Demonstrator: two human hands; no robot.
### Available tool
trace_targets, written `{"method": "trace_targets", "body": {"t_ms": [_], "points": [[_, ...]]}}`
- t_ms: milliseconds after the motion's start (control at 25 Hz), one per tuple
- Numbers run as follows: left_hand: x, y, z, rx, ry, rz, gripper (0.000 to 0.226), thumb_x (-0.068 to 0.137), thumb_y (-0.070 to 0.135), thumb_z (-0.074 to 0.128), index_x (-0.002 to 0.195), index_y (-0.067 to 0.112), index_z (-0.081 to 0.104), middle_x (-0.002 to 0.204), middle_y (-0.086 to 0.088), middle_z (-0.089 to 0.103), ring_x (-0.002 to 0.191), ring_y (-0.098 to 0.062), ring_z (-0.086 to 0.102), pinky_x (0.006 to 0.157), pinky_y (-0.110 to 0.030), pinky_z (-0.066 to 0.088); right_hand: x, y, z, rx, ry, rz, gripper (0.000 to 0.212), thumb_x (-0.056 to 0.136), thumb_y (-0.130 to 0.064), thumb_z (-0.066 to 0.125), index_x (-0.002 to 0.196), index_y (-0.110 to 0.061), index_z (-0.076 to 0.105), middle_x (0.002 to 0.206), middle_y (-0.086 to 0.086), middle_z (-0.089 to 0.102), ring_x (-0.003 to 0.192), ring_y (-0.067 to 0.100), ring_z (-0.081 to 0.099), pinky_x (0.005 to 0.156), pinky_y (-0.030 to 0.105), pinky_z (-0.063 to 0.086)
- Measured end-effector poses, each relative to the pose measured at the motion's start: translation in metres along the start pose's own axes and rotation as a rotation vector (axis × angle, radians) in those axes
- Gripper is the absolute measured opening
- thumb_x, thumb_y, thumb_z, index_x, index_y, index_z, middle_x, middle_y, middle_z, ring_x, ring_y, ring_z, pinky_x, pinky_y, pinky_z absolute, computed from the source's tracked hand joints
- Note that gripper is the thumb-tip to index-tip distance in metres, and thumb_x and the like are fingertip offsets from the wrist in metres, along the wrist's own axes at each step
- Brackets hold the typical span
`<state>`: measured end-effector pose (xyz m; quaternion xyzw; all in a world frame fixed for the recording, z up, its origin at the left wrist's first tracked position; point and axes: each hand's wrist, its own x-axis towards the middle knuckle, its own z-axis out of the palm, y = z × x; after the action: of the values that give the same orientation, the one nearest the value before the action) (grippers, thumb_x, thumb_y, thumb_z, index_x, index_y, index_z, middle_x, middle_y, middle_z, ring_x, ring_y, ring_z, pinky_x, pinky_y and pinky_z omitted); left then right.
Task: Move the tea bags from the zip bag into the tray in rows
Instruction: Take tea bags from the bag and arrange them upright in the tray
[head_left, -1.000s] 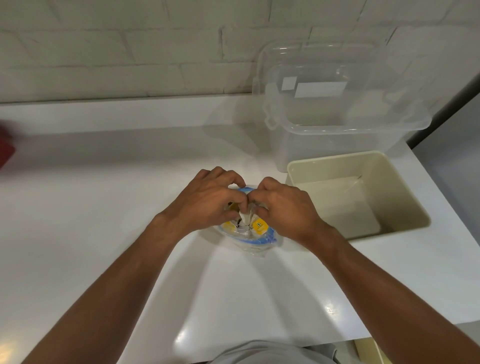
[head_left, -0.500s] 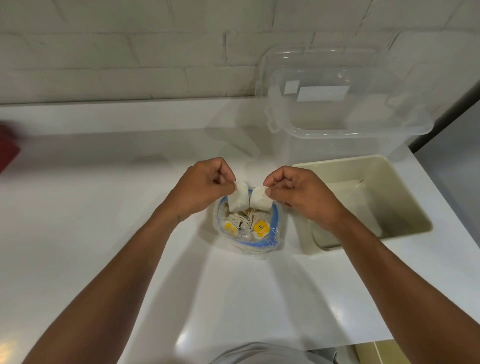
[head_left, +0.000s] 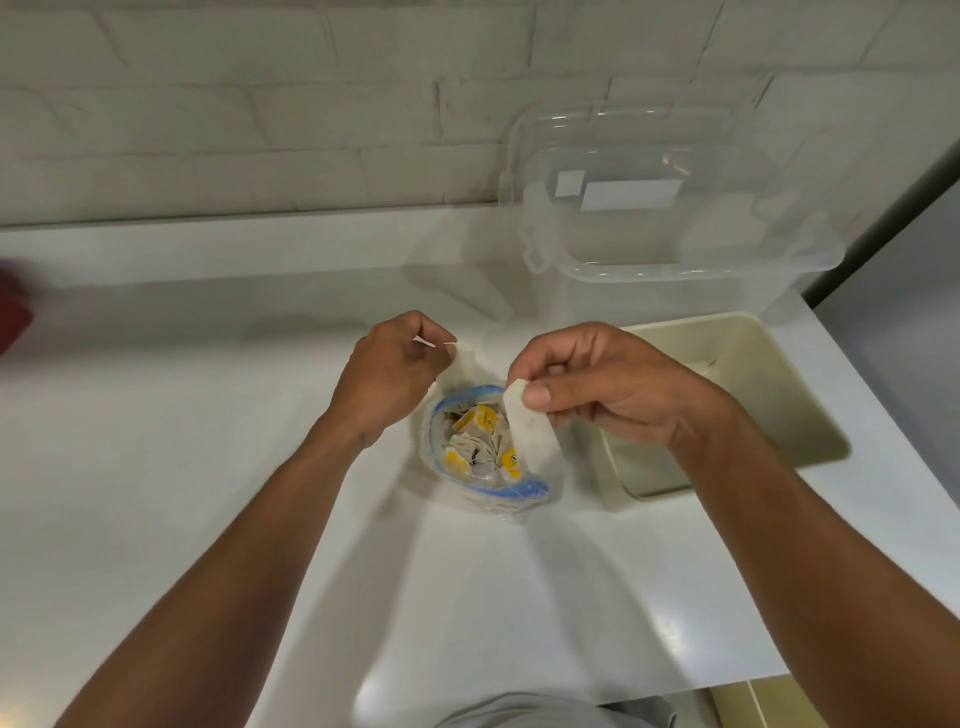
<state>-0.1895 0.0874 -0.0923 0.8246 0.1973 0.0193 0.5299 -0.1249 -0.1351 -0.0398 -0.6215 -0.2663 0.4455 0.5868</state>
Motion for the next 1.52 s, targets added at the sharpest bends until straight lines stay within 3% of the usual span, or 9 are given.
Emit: {"method": "trace_targets", "body": {"t_ms": [40, 120, 200, 360, 520, 720, 1040, 1280, 1520], "points": [[-0.002, 0.005, 0.0, -0.052, -0.028, -0.009, 0.006, 0.09, 0.034, 0.069, 0.087, 0.03, 0.066, 0.09, 0.004, 0.076, 0.083, -0.015, 0.072, 0.077, -0.038, 0.055, 0.008, 0.002, 0.002, -0.089, 0.106, 0.0, 0.014, 0.076, -0.011, 0.08, 0.084, -0.022, 0.077, 0.071, -0.002, 0.068, 0.062, 0.009, 0.061, 0.061, 0.02, 0.053], [-0.009, 0.016, -0.001, -0.2, -0.134, -0.054, 0.004, 0.094, 0.024, 0.068, 0.092, 0.021, 0.067, 0.088, -0.003, 0.075, 0.07, -0.012, 0.069, 0.068, -0.032, 0.052, 0.027, 0.01, 0.004, -0.552, 0.47, 0.015, 0.011, 0.08, -0.018, 0.078, 0.085, -0.027, 0.076, 0.07, -0.01, 0.071, 0.063, 0.004, 0.065, 0.067, 0.025, 0.056], [-0.015, 0.025, -0.001, -0.217, -0.148, -0.048, 0.004, 0.094, 0.02, 0.067, 0.094, 0.017, 0.067, 0.087, -0.003, 0.075, 0.067, -0.01, 0.068, 0.065, -0.027, 0.05, 0.032, 0.017, 0.003, -0.609, 0.608, 0.004, 0.008, 0.081, -0.021, 0.078, 0.086, -0.026, 0.076, 0.073, -0.01, 0.073, 0.065, 0.002, 0.066, 0.064, 0.024, 0.054], [-0.016, 0.037, 0.004, -0.184, -0.148, 0.007, 0.005, 0.094, 0.018, 0.067, 0.097, 0.015, 0.068, 0.092, 0.002, 0.076, 0.075, -0.007, 0.071, 0.067, -0.025, 0.049, 0.017, 0.021, -0.007, -0.475, 0.516, -0.001, 0.009, 0.082, -0.02, 0.078, 0.09, -0.024, 0.076, 0.078, -0.003, 0.073, 0.067, 0.004, 0.064, 0.061, 0.021, 0.052], [-0.009, 0.057, 0.03, -0.115, -0.202, 0.08, 0.003, 0.093, 0.017, 0.067, 0.094, 0.018, 0.069, 0.091, -0.002, 0.076, 0.079, -0.011, 0.071, 0.067, -0.024, 0.053, -0.002, 0.019, -0.036, -0.48, 0.562, -0.036, 0.007, 0.083, -0.019, 0.076, 0.089, -0.022, 0.074, 0.074, -0.003, 0.071, 0.065, 0.008, 0.064, 0.062, 0.025, 0.052], [-0.001, 0.079, 0.093, -0.015, -0.431, 0.023, 0.008, 0.098, 0.024, 0.06, 0.102, 0.017, 0.064, 0.096, -0.002, 0.075, 0.08, -0.011, 0.069, 0.066, -0.028, 0.049, -0.039, 0.041, -0.106, -0.605, 0.554, 0.075, 0.006, 0.084, -0.021, 0.074, 0.085, -0.025, 0.069, 0.071, -0.006, 0.07, 0.066, 0.011, 0.067, 0.067, 0.031, 0.053], [0.029, 0.071, 0.154, 0.126, -0.22, -0.07, 0.004, 0.096, 0.025, 0.058, 0.096, 0.022, 0.062, 0.093, -0.002, 0.072, 0.071, -0.013, 0.066, 0.057, -0.026, 0.045, -0.056, 0.082, -0.18, -0.568, 0.432, 0.111, 0.004, 0.087, -0.021, 0.072, 0.088, -0.024, 0.069, 0.074, -0.01, 0.069, 0.066, 0.009, 0.068, 0.062, 0.022, 0.049], [0.056, 0.072, 0.16, 0.126, -0.219, 0.08, 0.004, 0.094, 0.021, 0.065, 0.09, 0.021, 0.065, 0.087, 0.006, 0.07, 0.074, -0.01, 0.06, 0.064, -0.028, 0.049, -0.073, 0.123, -0.194, -0.727, 0.545, 0.239, 0.004, 0.088, -0.032, 0.069, 0.084, -0.031, 0.066, 0.067, -0.014, 0.069, 0.058, -0.004, 0.063, 0.069, 0.028, 0.052], [0.077, 0.076, 0.17, 0.201, -0.361, 0.196, 0.002, 0.094, 0.023, 0.067, 0.092, 0.022, 0.068, 0.09, 0.007, 0.071, 0.078, -0.008, 0.062, 0.069, -0.025, 0.047, -0.084, 0.135, -0.192, -0.617, 0.692, 0.308, 0.006, 0.082, -0.039, 0.07, 0.081, -0.034, 0.066, 0.076, -0.011, 0.072, 0.073, 0.011, 0.07, 0.083, 0.04, 0.057]]}}
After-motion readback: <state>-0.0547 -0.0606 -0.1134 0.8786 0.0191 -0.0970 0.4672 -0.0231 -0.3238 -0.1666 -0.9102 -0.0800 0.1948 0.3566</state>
